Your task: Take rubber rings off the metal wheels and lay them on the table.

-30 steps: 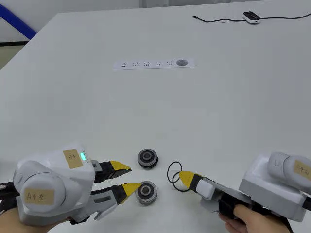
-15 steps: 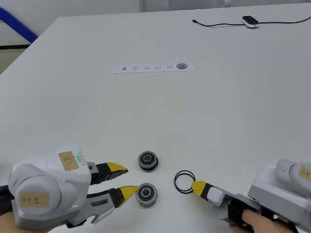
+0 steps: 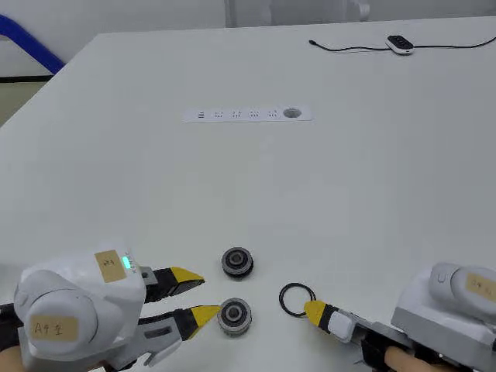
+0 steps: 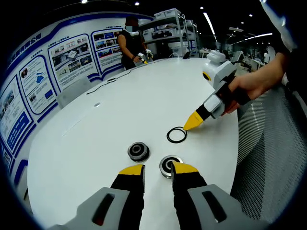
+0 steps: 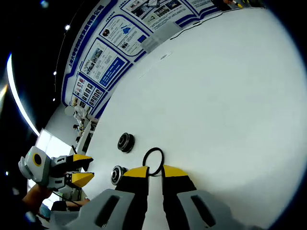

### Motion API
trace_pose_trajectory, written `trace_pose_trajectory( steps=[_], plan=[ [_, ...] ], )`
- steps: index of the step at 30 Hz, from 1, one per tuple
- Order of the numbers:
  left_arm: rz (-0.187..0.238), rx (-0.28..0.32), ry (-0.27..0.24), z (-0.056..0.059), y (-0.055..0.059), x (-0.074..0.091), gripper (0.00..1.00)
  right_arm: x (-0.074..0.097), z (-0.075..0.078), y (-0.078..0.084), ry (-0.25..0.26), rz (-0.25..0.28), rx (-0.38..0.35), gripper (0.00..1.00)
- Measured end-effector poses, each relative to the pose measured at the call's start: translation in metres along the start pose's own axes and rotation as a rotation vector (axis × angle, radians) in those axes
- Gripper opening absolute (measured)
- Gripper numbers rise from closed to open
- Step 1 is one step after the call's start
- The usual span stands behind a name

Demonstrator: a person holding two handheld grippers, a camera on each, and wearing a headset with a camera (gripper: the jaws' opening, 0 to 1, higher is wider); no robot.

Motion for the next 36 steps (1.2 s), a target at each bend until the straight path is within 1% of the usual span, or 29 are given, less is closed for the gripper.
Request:
trace_pose_trajectory(
  steps=[3,5,8,12,17,19,20,21,25,28,32,36],
  plan=[
    [0.001,0.000,-0.002,-0.001,0.000,0.001,0.22,0.000,-0.002,-0.001,0.017,0.000,0.084,0.14],
    [0.000,0.001,-0.004,-0.001,0.001,0.001,0.22,0.000,-0.004,-0.002,0.015,0.004,0.092,0.16],
    [0.000,0.003,-0.006,-0.003,0.001,0.001,0.22,0.001,-0.001,-0.006,0.029,0.022,0.137,0.19],
    [-0.004,0.000,-0.005,-0.007,0.002,0.000,0.23,0.002,0.000,-0.011,0.028,0.048,0.147,0.20],
    [-0.009,-0.016,0.000,-0.016,-0.001,-0.003,0.23,0.002,-0.004,-0.017,0.005,0.080,0.164,0.23],
    [-0.011,-0.026,0.000,-0.020,-0.003,-0.006,0.23,0.001,-0.007,-0.018,-0.010,0.085,0.163,0.24],
    [-0.011,-0.029,0.002,-0.021,-0.004,-0.007,0.23,0.001,-0.010,-0.018,-0.029,0.084,0.155,0.26],
    [-0.009,-0.032,0.003,-0.023,-0.005,-0.008,0.23,-0.001,-0.015,-0.017,-0.071,0.079,0.142,0.28],
    [0.003,-0.029,0.008,-0.029,-0.009,-0.015,0.22,-0.001,-0.028,-0.024,-0.135,0.097,0.135,0.34],
    [-0.006,-0.044,0.023,-0.032,-0.009,-0.024,0.22,-0.002,-0.038,-0.029,-0.186,0.098,0.122,0.37],
    [-0.013,-0.054,0.038,-0.037,-0.009,-0.034,0.22,-0.006,-0.044,-0.033,-0.212,0.093,0.119,0.42],
    [-0.014,-0.059,0.047,-0.043,-0.011,-0.044,0.22,-0.011,-0.049,-0.034,-0.241,0.075,0.123,0.44]
  ],
)
Point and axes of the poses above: the centre of the closed fingertips' face, and the gripper's own axes: x roughly backward along the fingers, z roughly to its right, y roughly out of its underside, the point moved 3 cm from there along x, roughly backward along the fingers, and after that the axes turned 1 degree about z, right-handed, at the moved point
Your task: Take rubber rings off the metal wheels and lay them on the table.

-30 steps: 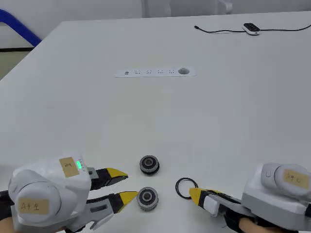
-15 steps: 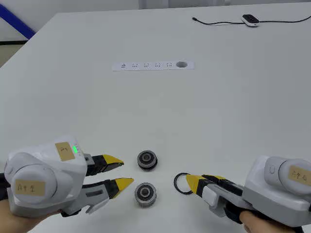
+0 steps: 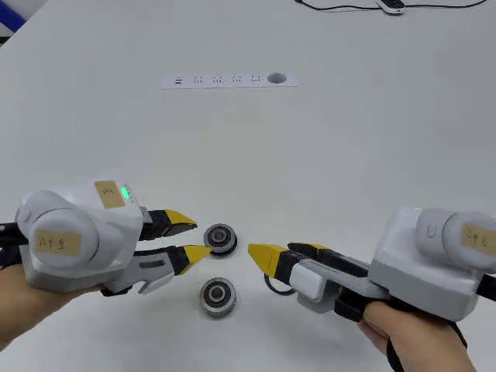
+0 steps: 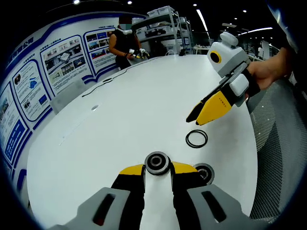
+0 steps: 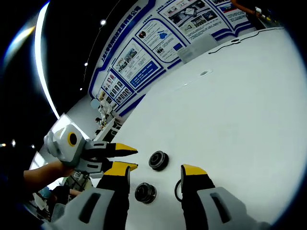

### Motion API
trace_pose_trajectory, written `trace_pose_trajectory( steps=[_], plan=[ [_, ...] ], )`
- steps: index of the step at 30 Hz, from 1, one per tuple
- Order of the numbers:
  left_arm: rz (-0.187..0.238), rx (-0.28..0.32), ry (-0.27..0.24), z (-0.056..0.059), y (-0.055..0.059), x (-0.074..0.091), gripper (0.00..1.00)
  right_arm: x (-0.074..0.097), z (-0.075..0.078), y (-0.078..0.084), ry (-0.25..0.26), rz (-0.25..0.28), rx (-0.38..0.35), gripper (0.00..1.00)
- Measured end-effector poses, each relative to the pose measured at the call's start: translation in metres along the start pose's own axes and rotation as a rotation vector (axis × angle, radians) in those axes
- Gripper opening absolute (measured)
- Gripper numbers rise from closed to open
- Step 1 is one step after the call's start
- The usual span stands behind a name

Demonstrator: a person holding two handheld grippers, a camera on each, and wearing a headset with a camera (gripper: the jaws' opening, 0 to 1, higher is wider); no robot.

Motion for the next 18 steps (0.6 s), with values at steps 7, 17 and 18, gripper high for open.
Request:
trace_pose_trajectory(
  steps=[7,17,18],
  plan=[
    [-0.011,-0.004,0.018,-0.005,0.004,-0.016,0.21,-0.011,-0.003,0.002,-0.033,-0.026,0.008,0.49],
    [-0.024,-0.006,0.055,-0.003,0.007,-0.032,0.21,-0.021,-0.002,0.003,-0.040,-0.043,0.004,0.49],
    [-0.026,-0.006,0.057,-0.003,0.007,-0.032,0.20,-0.022,-0.002,0.003,-0.041,-0.043,0.003,0.49]
  ],
)
Point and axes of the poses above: the centre of the closed fingertips' face, and the gripper's own axes: x roughly backward along the fingers, z roughly to its right, y roughly out of its underside, the point moved 3 cm from there along x, roughly backward along the fingers, and after that the axes turned 1 degree about z, right-handed, at the moved point
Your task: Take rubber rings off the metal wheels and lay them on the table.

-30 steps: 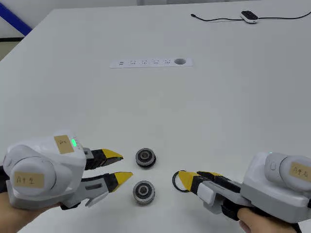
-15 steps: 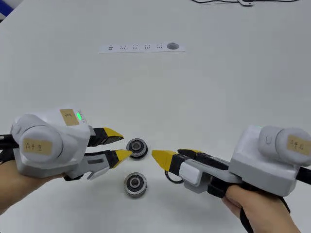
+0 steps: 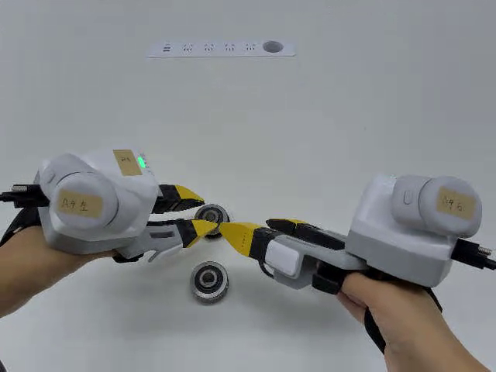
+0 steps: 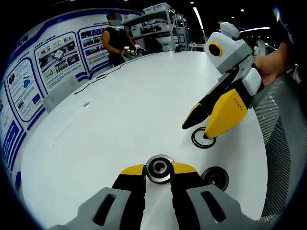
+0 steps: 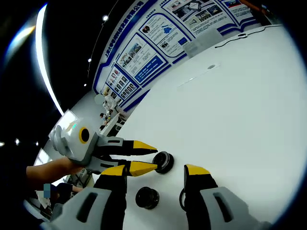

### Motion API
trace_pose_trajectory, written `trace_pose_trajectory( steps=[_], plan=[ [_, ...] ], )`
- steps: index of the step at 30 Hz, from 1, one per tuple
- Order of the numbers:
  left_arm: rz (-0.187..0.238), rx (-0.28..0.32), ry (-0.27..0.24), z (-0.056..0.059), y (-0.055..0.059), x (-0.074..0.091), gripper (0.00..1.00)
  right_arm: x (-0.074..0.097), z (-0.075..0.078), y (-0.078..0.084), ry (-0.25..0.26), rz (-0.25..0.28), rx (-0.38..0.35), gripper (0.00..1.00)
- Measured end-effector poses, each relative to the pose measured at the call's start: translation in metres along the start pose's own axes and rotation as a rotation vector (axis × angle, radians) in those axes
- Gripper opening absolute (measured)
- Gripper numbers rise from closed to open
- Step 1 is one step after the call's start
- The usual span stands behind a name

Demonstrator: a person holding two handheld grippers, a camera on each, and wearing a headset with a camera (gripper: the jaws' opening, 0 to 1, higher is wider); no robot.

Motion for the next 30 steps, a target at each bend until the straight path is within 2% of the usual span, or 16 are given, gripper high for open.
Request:
trace_pose_trajectory(
  steps=[2,7,13,17,23,27,30],
  plan=[
    [-0.009,-0.004,0.009,0.001,0.001,-0.001,0.20,-0.001,0.000,-0.001,-0.001,0.003,-0.003,0.49],
    [0.000,0.011,0.026,0.002,0.001,-0.003,0.14,-0.003,0.000,-0.003,-0.009,0.007,-0.015,0.49],
    [0.007,0.023,0.039,0.002,0.001,-0.004,0.14,-0.009,-0.003,-0.003,-0.025,-0.001,-0.024,0.49],
    [0.007,0.006,0.048,0.002,0.001,-0.003,0.14,-0.015,-0.005,-0.004,-0.042,-0.002,-0.038,0.50],
    [0.007,-0.007,0.053,0.003,0.001,-0.003,0.13,-0.026,-0.009,-0.006,-0.067,-0.008,-0.063,0.54],
    [0.010,-0.010,0.062,0.003,0.001,-0.003,0.13,-0.037,-0.012,-0.006,-0.094,-0.020,-0.112,0.60],
    [0.011,-0.012,0.064,0.002,0.001,-0.003,0.13,-0.042,-0.013,-0.004,-0.095,-0.032,-0.104,0.62]
  ],
)
Point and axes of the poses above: the centre of the closed fingertips' face, and the gripper's own axes: x roughly backward along the fingers, z roughly to its right, y roughly out of its underside, the point moved 3 cm from there along x, roughly backward along the fingers, and after that the axes turned 1 degree about z, right-handed, at the moved point
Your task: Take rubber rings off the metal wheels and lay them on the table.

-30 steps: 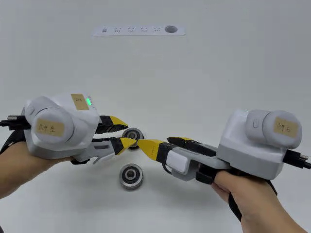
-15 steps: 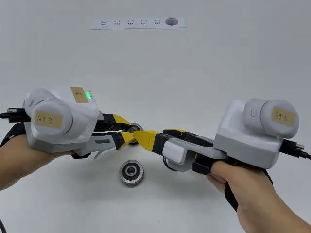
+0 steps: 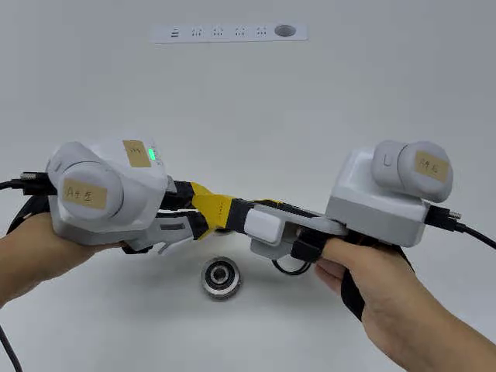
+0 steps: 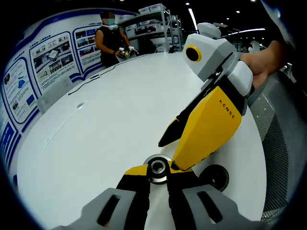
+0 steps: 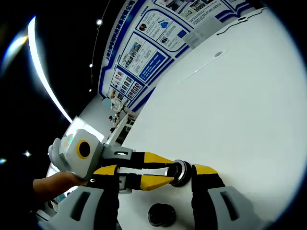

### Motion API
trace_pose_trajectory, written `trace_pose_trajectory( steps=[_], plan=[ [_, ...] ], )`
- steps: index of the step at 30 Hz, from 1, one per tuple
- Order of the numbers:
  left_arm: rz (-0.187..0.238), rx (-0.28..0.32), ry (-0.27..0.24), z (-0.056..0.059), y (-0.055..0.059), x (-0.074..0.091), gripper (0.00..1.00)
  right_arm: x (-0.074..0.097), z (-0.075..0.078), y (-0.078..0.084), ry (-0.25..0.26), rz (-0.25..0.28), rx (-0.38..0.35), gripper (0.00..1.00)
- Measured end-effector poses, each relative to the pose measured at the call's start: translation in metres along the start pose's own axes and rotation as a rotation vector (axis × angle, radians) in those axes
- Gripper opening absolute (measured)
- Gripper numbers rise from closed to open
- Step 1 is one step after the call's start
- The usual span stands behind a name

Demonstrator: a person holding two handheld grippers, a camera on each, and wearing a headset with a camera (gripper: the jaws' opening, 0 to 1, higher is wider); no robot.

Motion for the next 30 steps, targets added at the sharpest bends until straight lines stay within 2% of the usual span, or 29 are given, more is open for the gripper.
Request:
trace_pose_trajectory(
  steps=[14,23,30],
  plan=[
    [0.006,0.002,0.004,-0.001,0.001,0.000,0.13,-0.006,0.001,0.006,-0.015,-0.022,-0.028,0.63],
    [0.003,0.000,0.005,-0.001,0.001,0.000,0.13,-0.007,0.001,0.010,-0.013,-0.038,-0.018,0.64],
    [-0.001,-0.005,0.004,-0.001,0.001,0.000,0.13,-0.007,0.001,0.015,-0.008,-0.072,0.007,0.64]
  ],
)
Point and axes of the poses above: the centre of the closed fingertips' face, and the gripper's own axes: x roughly backward along the fingers, z roughly to its right, y roughly out of its underside, the point moved 3 cm from there along x, roughly backward along the fingers, and after that the axes turned 1 degree about z, right-handed, at the moved point
